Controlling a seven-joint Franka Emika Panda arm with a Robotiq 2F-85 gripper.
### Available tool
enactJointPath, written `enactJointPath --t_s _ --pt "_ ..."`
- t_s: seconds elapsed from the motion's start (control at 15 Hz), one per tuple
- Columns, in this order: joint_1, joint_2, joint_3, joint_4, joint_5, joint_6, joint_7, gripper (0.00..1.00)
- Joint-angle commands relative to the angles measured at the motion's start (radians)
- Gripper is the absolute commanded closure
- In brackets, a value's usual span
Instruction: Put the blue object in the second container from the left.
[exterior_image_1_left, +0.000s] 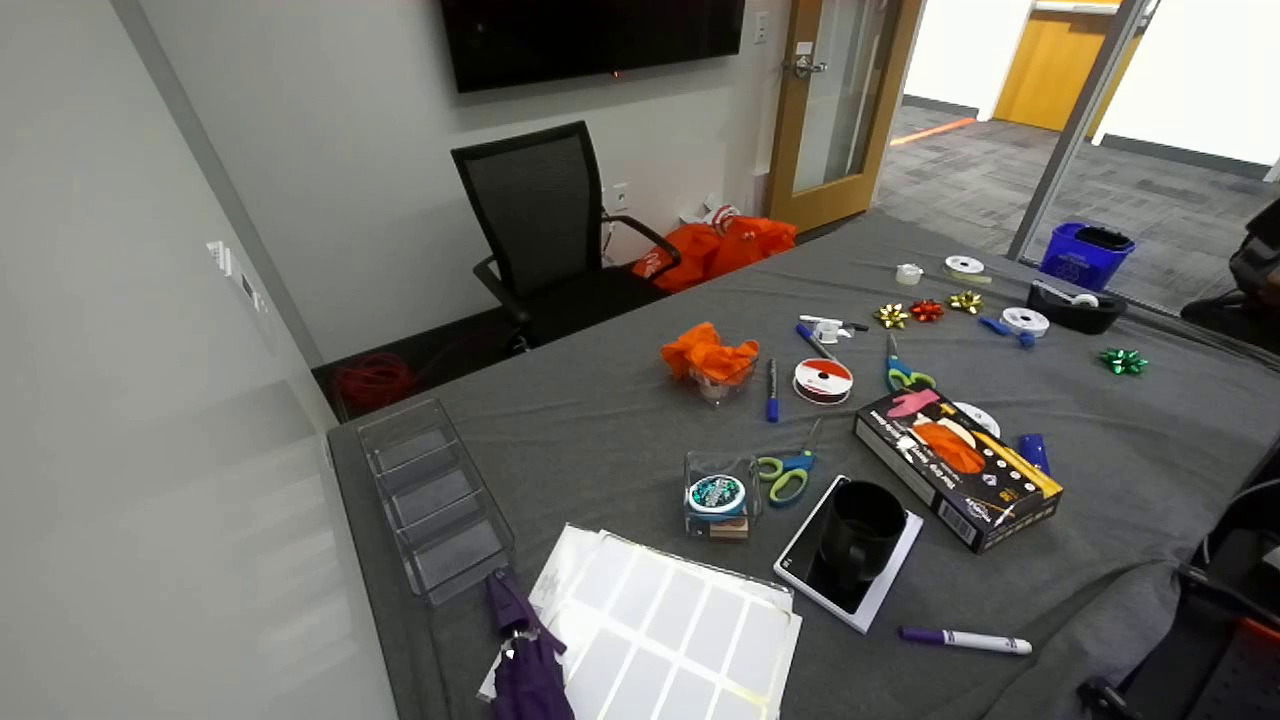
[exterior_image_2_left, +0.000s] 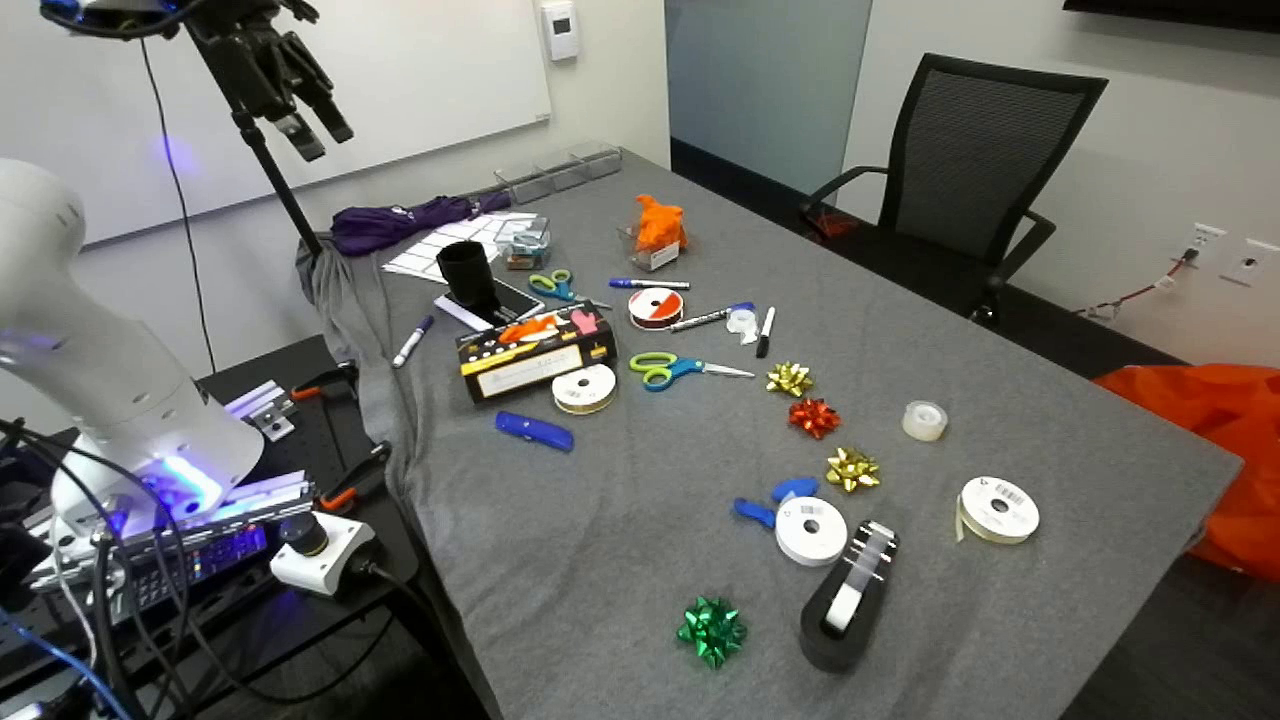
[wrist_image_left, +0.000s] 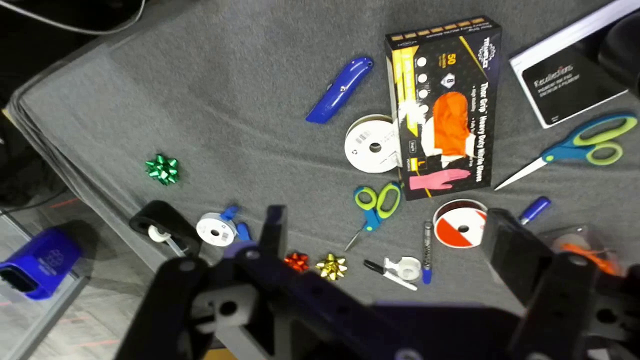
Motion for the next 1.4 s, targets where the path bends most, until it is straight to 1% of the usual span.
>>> enactJointPath --t_s 0.0,0.13,0.27,0.4,0.53,0.67,0.8,0.93,1.0,1.13,1.33 --pt "-0.101 0.121 0.033 0.012 -0.002 0.073 0.147 0.00" --pt "-0.139 0.187 0.026 0.024 0.008 0.098 0.216 0.00" --pt "-0.142 0.252 -0.016 0.032 0.023 0.134 0.206 0.00" --pt "-0.117 0.315 -0.087 0.046 0.075 0.157 0.135 0.00" --pt "-0.100 0.358 -0.142 0.058 0.136 0.176 0.068 0.00" --pt "-0.078 0.395 -0.200 0.071 0.218 0.215 -0.011 0.00" --pt "-0.055 0.427 -0.244 0.080 0.299 0.265 -0.085 0.00" --pt "-0.065 0.448 -0.239 0.079 0.301 0.319 -0.112 0.00" --pt "-0.085 0.404 -0.218 0.061 0.284 0.277 -0.079 0.00" --pt "-0.082 0.422 -0.221 0.064 0.287 0.302 -0.088 0.00" --pt "-0.081 0.427 -0.221 0.067 0.287 0.307 -0.088 0.00"
